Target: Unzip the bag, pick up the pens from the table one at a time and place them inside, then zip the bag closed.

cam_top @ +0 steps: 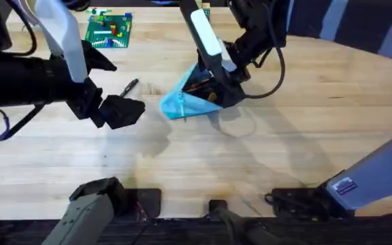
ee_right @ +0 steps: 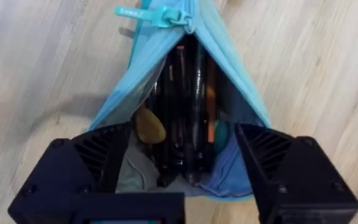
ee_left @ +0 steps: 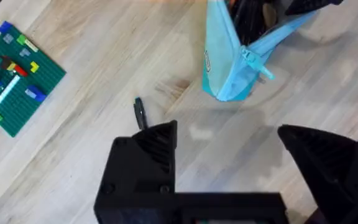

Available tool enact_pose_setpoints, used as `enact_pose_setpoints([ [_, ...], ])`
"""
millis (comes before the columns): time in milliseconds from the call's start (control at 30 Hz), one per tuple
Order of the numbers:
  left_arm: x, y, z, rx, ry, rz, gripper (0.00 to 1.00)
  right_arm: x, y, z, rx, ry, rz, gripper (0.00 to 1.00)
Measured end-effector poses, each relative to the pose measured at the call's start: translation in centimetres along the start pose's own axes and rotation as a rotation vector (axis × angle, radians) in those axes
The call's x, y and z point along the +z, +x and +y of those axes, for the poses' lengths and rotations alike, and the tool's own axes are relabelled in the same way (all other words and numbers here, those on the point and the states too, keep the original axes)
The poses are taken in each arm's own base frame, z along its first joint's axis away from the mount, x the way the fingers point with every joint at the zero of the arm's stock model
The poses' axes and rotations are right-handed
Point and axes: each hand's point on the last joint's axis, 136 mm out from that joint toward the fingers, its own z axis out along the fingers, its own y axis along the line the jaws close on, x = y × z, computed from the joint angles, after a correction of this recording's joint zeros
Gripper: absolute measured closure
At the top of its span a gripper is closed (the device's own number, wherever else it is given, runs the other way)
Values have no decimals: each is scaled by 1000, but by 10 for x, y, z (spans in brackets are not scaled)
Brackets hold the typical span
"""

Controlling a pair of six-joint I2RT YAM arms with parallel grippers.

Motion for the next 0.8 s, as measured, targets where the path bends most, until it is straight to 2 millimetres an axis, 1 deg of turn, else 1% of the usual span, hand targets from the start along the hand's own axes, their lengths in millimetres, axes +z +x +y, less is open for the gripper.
enact_pose_setpoints([
  [200, 0, 0, 0, 0, 0, 0, 6, -1, -1, -1, 15, 4, 0, 5],
  [300, 0, 0, 0, 0, 0, 0, 6, -9, -5, -2, 33, 24, -2, 4],
  [400, 0, 0, 0, 0, 0, 0, 6, -26, -15, -6, 63, 69, -10, 4],
  [433, 0, 0, 0, 0, 0, 0, 6, -44, -25, -9, 99, 115, -21, 5],
  [600, 0, 0, 0, 0, 0, 0, 6, -67, -37, -11, 186, 172, -43, 5],
  [800, 0, 0, 0, 0, 0, 0, 6, -98, -52, -11, 328, 250, -72, 5],
])
